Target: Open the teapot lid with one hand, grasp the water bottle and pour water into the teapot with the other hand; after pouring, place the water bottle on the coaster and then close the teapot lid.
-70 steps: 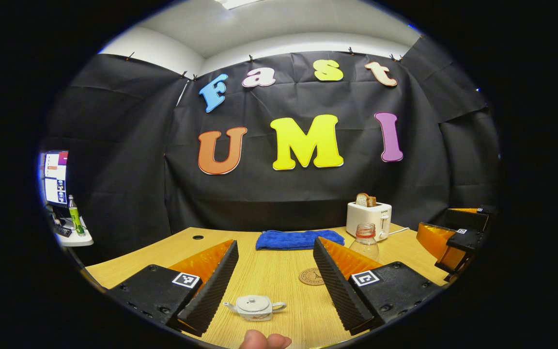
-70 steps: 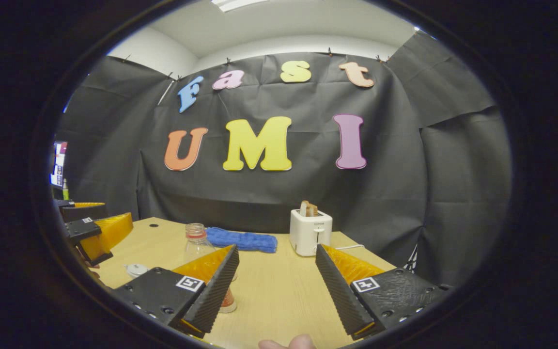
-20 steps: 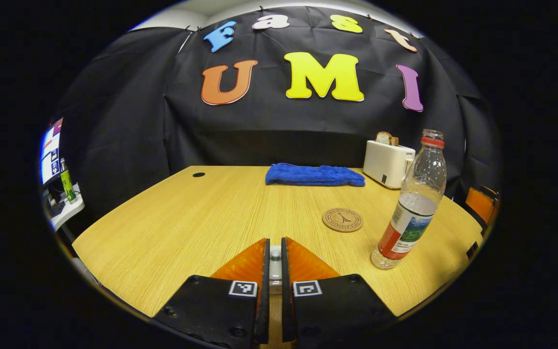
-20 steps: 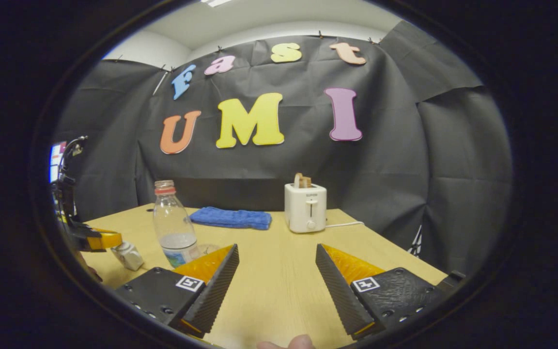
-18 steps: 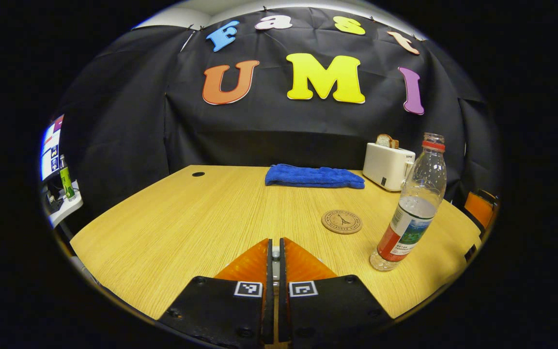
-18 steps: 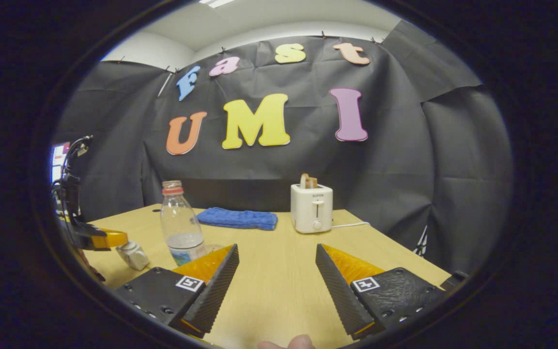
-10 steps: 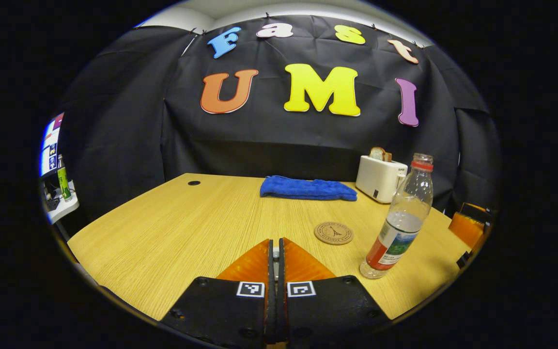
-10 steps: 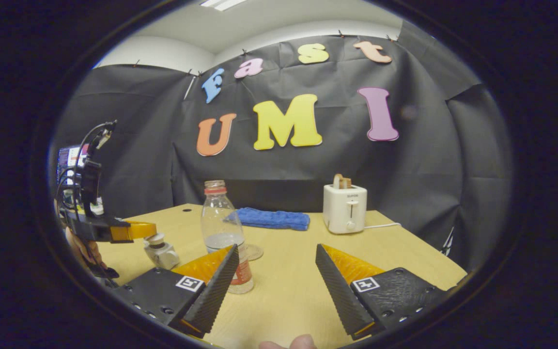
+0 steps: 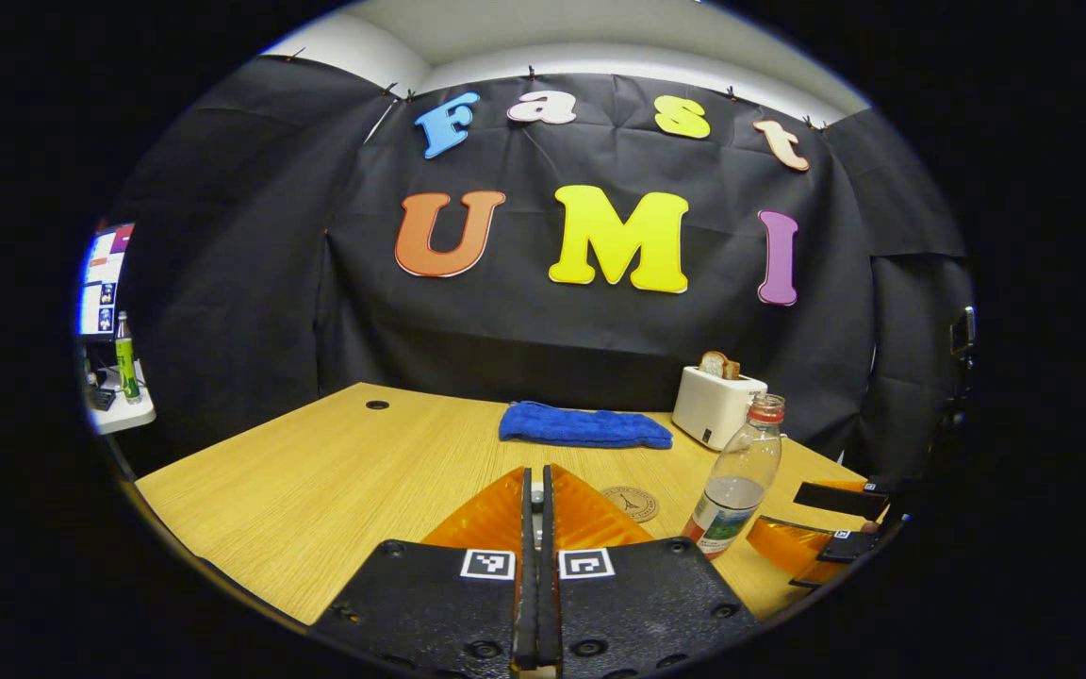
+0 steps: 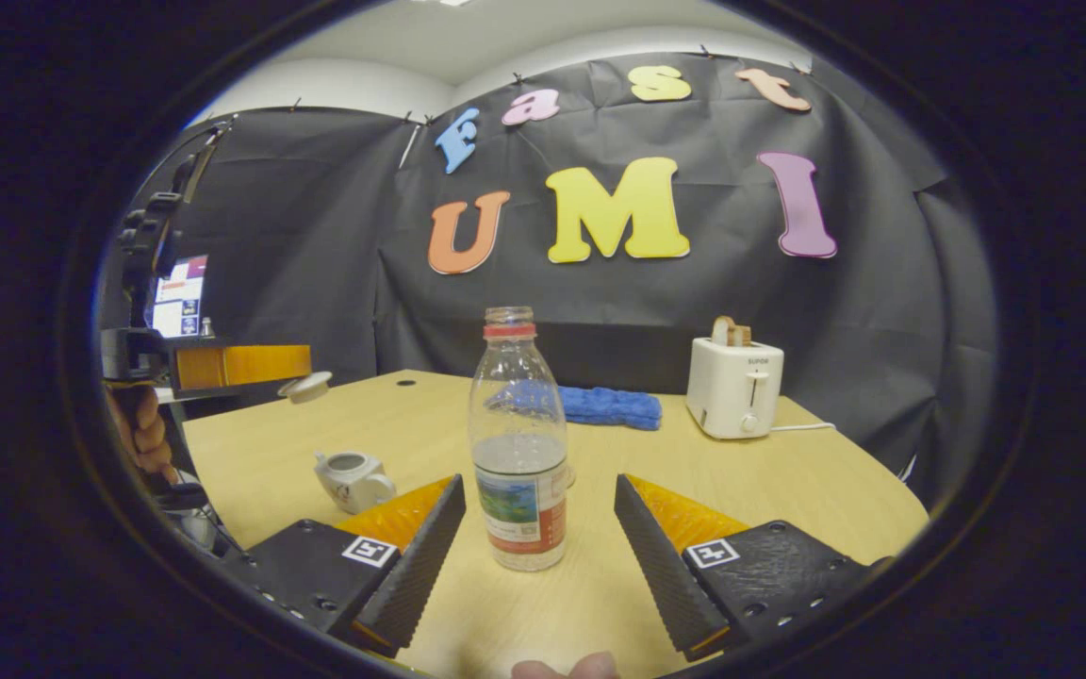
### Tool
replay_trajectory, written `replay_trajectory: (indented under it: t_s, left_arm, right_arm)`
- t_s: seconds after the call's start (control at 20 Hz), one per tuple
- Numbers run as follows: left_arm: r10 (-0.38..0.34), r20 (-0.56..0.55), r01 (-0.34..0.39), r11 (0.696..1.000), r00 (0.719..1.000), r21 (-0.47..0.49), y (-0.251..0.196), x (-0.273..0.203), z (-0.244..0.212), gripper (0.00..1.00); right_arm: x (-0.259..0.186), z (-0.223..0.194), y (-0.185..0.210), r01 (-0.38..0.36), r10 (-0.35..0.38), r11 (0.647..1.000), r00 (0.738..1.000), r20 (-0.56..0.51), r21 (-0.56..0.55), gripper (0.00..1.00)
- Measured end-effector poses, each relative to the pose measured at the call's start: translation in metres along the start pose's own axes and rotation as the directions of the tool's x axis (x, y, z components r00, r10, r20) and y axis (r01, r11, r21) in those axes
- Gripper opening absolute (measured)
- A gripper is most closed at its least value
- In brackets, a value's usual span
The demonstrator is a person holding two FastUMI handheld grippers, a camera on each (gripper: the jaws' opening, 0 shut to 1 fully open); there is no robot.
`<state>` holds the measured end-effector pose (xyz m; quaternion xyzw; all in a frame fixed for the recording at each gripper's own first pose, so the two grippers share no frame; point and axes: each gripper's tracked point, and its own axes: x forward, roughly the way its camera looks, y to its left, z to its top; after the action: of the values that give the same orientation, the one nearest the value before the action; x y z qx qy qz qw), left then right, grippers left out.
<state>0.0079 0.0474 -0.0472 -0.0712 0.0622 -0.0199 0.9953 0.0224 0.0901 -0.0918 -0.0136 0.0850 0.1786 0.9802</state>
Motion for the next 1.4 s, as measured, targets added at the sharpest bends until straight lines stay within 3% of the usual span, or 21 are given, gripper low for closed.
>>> replay_trajectory:
  t_s: [0.2, 0.45, 0.55, 0.6, 0.7, 0.9, 1.1, 1.25, 1.4]
  left_arm:
    - [-0.024, 0.012, 0.024, 1.000, 1.000, -0.002, 0.001, -0.007, 0.013, 0.03]
    - [0.008, 0.046, -0.007, 1.000, 0.999, -0.023, 0.024, -0.016, 0.027, 0.03]
    - [0.018, 0.045, -0.017, 1.000, 0.999, -0.026, 0.029, -0.017, 0.028, 0.03]
    - [0.019, 0.046, -0.018, 1.000, 0.999, -0.026, 0.031, -0.018, 0.029, 0.03]
    - [0.016, 0.051, -0.014, 1.000, 0.999, -0.027, 0.033, -0.019, 0.031, 0.03]
    - [0.014, 0.067, -0.012, 1.000, 0.998, -0.029, 0.039, -0.023, 0.037, 0.03]
    - [0.025, 0.065, -0.023, 0.999, 0.998, -0.025, 0.049, -0.023, 0.037, 0.03]
    - [0.010, 0.071, -0.010, 1.000, 0.997, 0.001, 0.050, -0.026, 0.040, 0.03]
    - [-0.005, 0.076, 0.004, 1.000, 0.997, 0.015, 0.053, -0.025, 0.041, 0.03]
  right_arm:
    - [0.023, -0.005, 0.008, 0.009, -0.008, 1.000, 0.999, -0.043, 0.010, 0.95]
    - [0.039, -0.006, 0.011, 0.037, -0.035, 0.999, 0.997, -0.066, 0.032, 0.98]
    - [0.040, -0.009, 0.015, 0.037, -0.035, 0.999, 0.996, -0.076, 0.026, 0.95]
    - [0.040, -0.009, 0.017, 0.041, -0.039, 0.999, 0.996, -0.079, 0.025, 0.86]
    - [0.042, -0.009, 0.019, 0.041, -0.039, 0.999, 0.996, -0.085, 0.017, 0.76]
    - [0.045, 0.010, 0.022, 0.042, -0.049, 0.986, 0.998, -0.043, -0.162, 0.72]
    - [0.051, 0.021, 0.028, 0.077, -0.085, 0.916, 0.996, -0.003, -0.394, 0.69]
    - [0.058, 0.026, 0.024, 0.124, -0.126, 0.801, 0.991, 0.038, -0.586, 0.69]
    - [0.070, 0.019, 0.032, 0.104, -0.120, 0.721, 0.993, 0.024, -0.686, 0.69]
